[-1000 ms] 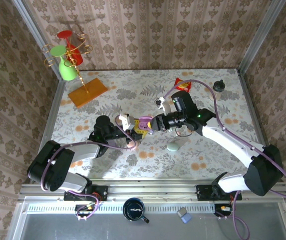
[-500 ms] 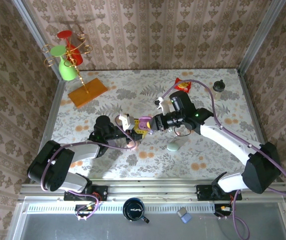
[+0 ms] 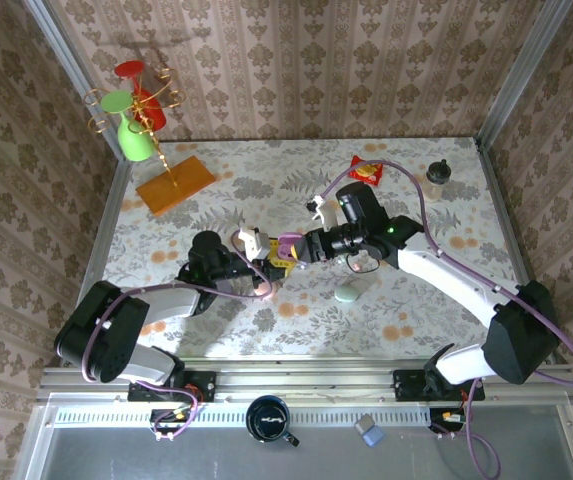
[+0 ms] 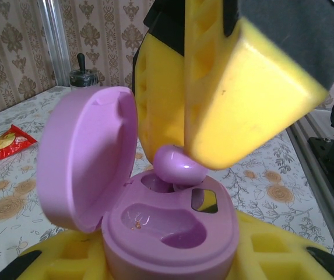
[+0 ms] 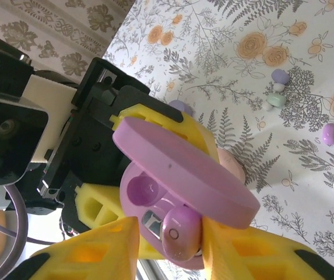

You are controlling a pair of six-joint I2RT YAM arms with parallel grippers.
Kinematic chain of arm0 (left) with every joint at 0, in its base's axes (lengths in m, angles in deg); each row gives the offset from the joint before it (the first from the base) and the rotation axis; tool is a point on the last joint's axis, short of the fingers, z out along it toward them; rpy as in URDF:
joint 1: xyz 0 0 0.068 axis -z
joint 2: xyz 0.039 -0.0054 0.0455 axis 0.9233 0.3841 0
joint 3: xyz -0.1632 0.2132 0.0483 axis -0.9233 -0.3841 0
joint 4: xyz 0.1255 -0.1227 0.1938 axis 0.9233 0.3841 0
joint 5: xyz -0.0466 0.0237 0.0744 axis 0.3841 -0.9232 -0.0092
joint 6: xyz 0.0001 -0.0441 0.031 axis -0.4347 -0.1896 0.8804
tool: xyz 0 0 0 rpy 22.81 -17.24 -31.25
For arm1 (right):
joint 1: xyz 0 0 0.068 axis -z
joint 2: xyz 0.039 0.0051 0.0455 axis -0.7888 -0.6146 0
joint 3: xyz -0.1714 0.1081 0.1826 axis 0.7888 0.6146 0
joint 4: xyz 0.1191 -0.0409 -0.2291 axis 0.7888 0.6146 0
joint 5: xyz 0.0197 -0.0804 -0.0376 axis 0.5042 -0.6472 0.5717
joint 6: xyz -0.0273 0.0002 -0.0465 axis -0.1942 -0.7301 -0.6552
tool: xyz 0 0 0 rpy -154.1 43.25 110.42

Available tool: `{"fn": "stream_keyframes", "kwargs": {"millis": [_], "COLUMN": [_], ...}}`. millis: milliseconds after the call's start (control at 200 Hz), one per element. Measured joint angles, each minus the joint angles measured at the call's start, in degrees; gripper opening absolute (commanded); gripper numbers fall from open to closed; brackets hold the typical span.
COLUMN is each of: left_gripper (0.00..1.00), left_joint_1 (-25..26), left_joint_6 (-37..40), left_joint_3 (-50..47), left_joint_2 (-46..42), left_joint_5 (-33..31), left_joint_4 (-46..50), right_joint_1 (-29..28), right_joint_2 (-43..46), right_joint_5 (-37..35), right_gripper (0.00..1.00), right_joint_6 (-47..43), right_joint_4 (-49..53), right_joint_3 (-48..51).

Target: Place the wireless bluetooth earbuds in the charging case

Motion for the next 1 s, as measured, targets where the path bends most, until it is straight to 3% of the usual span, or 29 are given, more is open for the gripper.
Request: {"fn": "stream_keyframes", "kwargs": {"millis": [195, 390, 550, 795, 1000], "left_gripper": [0.14, 0.14, 0.14, 0.15, 0.15], "left_joint_1": [-1.4, -4.6, -10.0, -15.7, -22.2], "left_joint_6": [0.0, -0.2, -2.1, -4.3, -6.6], "left_joint_3": [-0.2, -1.6, -3.6, -5.7, -7.3], "left_joint_2": [-0.2, -1.7, -2.9, -4.4, -4.4], "left_joint_5": [0.4, 0.6, 0.6, 0.0, -0.9], "left_joint_4": [-1.4, -2.7, -5.6, -9.2, -11.9], "right_joint_1": [0.0, 0.1, 0.8, 0.4, -4.5], "right_joint_2": [3.6, 7.9, 8.2, -4.6, -16.8], "right_joint_5": [-1.9, -4.2, -9.4, -18.3, -30.8], "right_gripper": [0.49, 0.49, 0.49, 0.48, 0.48], "right_joint_6": [-0.3, 0.1, 3.3, 6.0, 3.1], "right_joint_4": [0.4, -1.6, -4.6, -4.1, 3.4], "right_joint_3": [0.0, 1.9, 4.8, 1.9, -7.1]}}
